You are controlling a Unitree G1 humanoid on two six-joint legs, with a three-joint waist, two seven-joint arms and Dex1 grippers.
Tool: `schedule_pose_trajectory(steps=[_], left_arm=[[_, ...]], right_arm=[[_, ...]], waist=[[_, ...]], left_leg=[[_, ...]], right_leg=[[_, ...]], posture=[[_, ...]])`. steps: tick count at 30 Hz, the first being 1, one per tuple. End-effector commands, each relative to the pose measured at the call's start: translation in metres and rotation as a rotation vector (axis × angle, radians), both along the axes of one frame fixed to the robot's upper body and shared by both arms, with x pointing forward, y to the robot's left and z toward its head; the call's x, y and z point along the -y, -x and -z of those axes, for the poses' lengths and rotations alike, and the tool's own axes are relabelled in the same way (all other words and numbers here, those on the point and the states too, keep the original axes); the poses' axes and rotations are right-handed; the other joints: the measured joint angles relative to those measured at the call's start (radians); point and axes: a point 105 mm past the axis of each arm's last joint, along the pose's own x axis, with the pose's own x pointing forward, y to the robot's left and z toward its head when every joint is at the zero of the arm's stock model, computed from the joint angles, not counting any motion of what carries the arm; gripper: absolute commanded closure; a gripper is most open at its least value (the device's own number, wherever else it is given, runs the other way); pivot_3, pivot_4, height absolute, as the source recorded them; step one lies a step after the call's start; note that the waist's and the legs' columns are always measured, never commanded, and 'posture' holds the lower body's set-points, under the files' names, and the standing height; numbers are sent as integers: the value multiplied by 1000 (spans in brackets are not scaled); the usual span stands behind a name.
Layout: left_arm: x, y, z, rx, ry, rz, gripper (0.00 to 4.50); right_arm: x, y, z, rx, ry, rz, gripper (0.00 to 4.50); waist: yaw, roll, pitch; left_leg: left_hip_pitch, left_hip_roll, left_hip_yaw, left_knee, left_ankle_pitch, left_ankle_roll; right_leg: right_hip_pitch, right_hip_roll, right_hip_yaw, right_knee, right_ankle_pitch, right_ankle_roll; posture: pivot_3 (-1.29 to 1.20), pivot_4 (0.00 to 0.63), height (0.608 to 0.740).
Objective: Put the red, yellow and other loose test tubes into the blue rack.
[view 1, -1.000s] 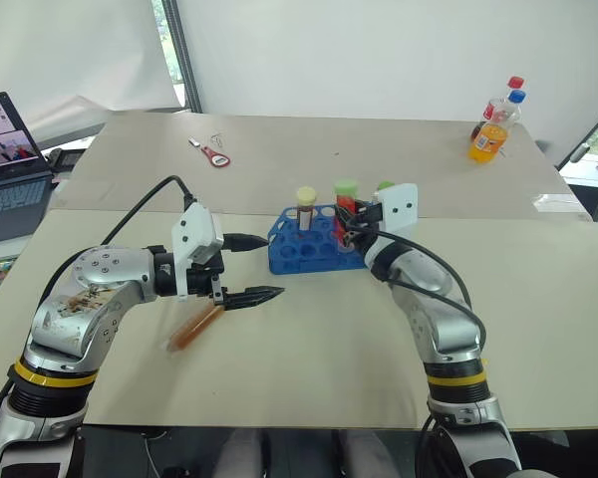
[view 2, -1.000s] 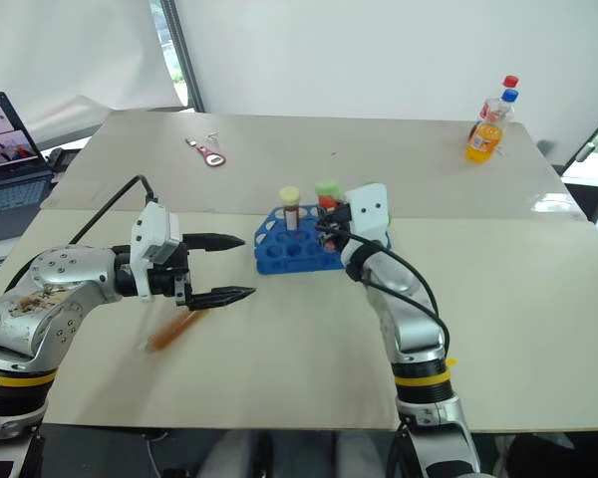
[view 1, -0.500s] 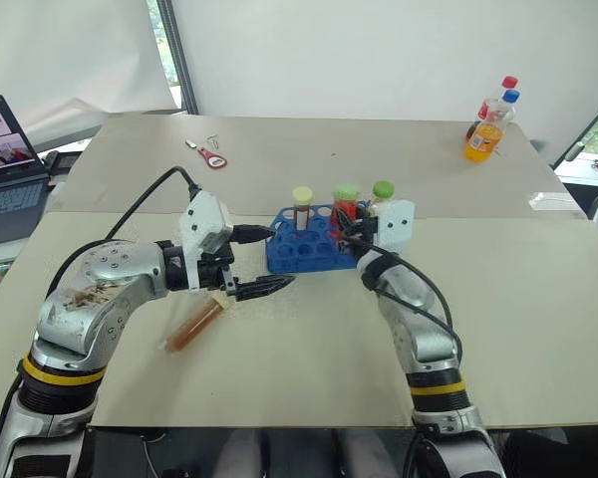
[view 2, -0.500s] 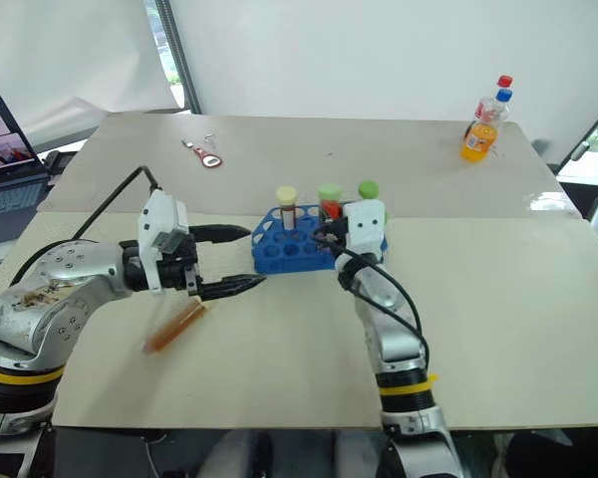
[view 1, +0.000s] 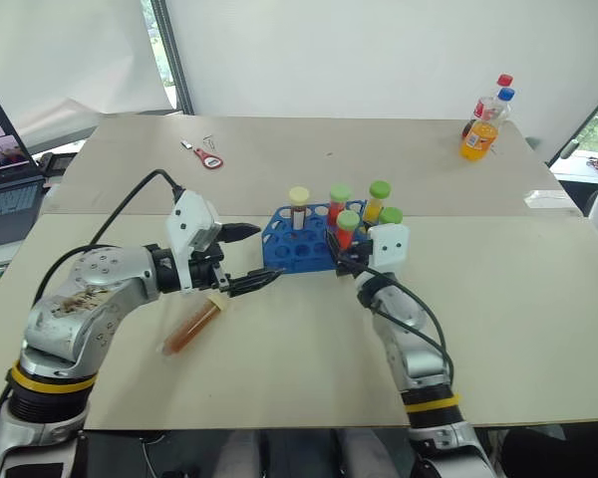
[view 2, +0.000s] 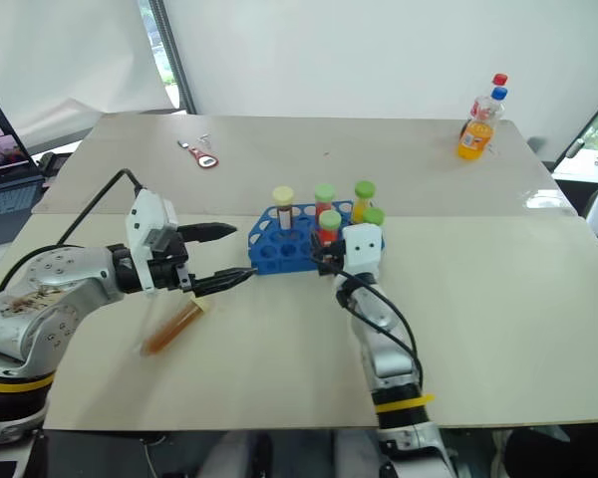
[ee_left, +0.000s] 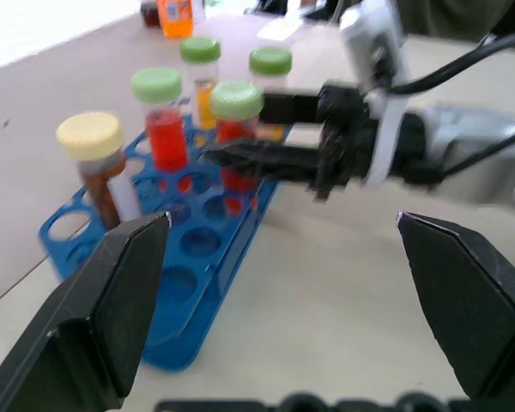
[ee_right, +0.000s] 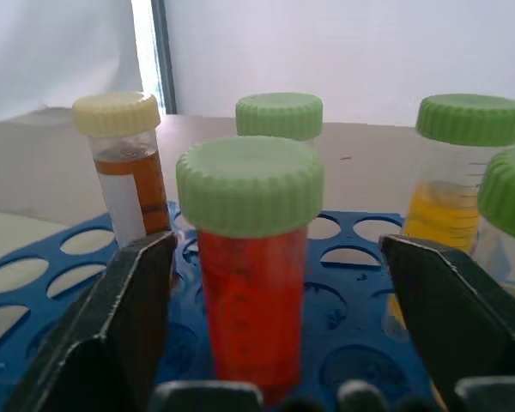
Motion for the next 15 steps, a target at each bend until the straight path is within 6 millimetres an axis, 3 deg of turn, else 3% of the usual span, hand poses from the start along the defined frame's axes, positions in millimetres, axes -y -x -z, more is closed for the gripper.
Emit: schedule_pose_trajectory(steps=[1,4,9,15], left_arm=[[-19,1,1,-33,-181,-70,0],[-33,10,10,-163,-304,-83,0],[-48,20,29,-349,-416,-122,0],[-62,22,55,-478,-518,-173,0]], right_arm=[[12,25,-19,48,97,-85,465],[18,49,-21,-13,185,-231,465],[6,81,-34,-109,299,-558,465],[-5,102,-45,-196,460,-789,465]], waist=[[2,0,0],[0,0,0],[-2,-1,1],[5,-2,1]], left_leg=[[0,0,0,0,0,0],[0,0,0,0,0,0],[1,1,1,0,0,0],[2,2,2,0,0,0]], right_leg=[[0,0,0,0,0,0],[0,0,0,-2,0,0],[1,2,0,-4,-1,-1],[1,3,0,-4,-2,-2]], posture=[[0,150,740],[0,150,740],[0,150,740],[0,150,740]])
